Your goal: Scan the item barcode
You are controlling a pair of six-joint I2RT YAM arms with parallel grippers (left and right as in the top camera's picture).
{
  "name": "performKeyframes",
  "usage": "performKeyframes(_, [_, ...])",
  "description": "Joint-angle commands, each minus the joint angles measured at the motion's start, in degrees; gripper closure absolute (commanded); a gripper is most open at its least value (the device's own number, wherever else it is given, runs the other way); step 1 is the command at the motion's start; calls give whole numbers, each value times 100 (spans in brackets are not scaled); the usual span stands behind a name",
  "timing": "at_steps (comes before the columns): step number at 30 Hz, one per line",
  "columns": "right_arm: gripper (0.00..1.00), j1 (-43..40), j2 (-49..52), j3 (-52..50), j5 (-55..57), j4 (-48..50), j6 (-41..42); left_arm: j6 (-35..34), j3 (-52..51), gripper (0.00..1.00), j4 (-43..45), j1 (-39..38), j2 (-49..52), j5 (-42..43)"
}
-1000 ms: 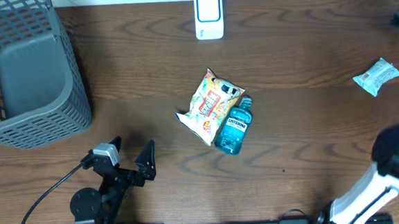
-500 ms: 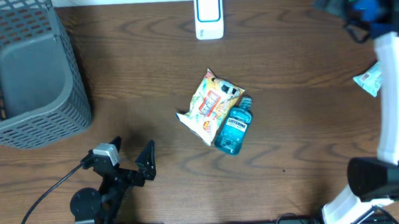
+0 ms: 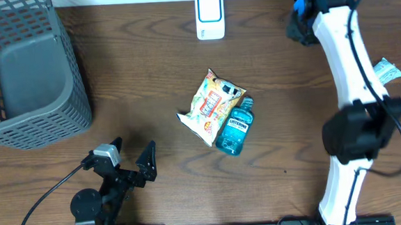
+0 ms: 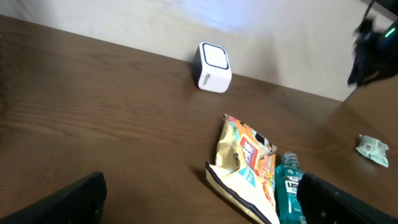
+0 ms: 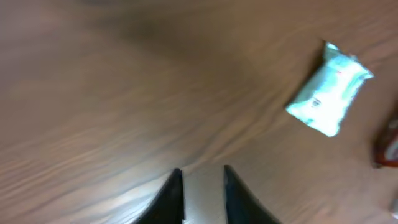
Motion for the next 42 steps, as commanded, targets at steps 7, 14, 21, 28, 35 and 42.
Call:
performKeyframes(7, [99,-1036,1263,-46,807,-109,162,74,57,2,2,-17,-37,-28])
performKeyframes(14, [99,-1827,1495,-48,807,7,162,74,57,2,2,-17,-37,-28])
performKeyframes(21, [99,-2559,1515,-48,514,262,160,74,57,2,0,-17,-37,-28])
performKeyframes(28, [99,-3130,1510,-44,-612,345,160,74,57,2,2,-17,-37,-31])
performKeyframes(35, [99,-3176,1403,-9,-1488,339,332,74,57,2,0,-17,-37,-28])
performKeyframes(42, [99,-3106,992,-9,-1231,348,879,74,57,2,0,-17,-37,-31])
